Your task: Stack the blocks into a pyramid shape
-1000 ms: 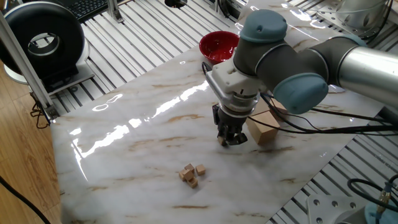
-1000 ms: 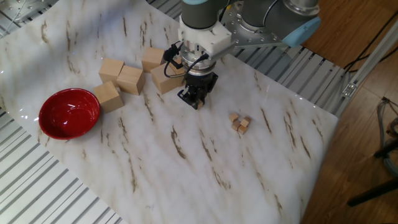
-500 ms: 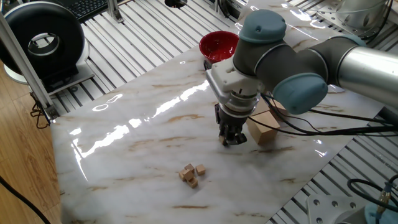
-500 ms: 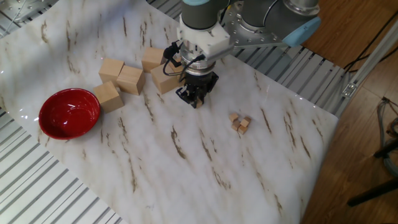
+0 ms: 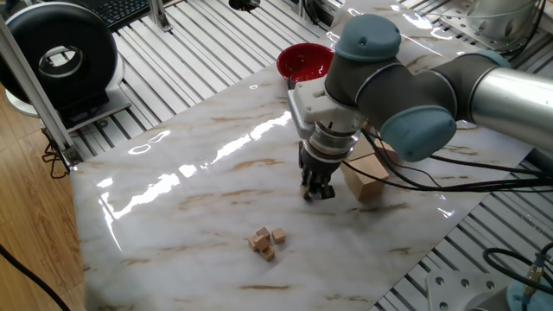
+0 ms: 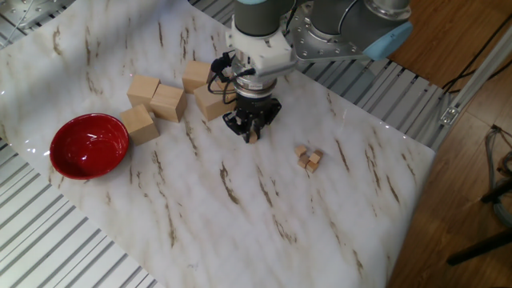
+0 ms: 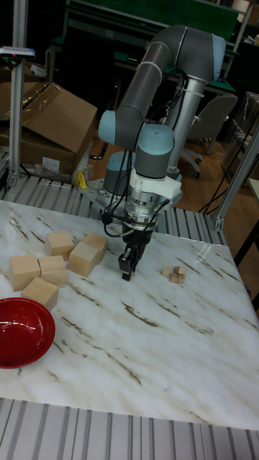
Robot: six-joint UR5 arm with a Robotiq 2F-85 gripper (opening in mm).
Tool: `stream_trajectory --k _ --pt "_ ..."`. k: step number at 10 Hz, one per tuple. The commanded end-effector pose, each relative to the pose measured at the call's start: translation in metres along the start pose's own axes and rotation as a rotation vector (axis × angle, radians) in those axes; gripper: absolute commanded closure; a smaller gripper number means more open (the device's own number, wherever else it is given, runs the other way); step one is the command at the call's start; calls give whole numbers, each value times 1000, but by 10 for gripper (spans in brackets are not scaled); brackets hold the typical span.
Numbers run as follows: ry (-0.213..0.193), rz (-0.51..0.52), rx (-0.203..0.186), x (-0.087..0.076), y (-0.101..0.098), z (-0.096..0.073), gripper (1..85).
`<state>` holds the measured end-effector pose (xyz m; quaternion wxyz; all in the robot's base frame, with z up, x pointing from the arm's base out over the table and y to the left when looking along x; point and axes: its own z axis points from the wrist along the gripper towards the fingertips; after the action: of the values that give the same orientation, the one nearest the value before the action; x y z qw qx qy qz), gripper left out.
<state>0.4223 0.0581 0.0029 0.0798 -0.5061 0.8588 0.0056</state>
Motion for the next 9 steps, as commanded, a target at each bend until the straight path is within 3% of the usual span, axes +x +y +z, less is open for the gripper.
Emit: stream_trajectory --k 1,7,9 --pt "-57 105 5 -14 -3 -2 833" --pt "-40 116 17 -10 -6 -2 837" --pt "-16 112 30 -3 -9 -1 843"
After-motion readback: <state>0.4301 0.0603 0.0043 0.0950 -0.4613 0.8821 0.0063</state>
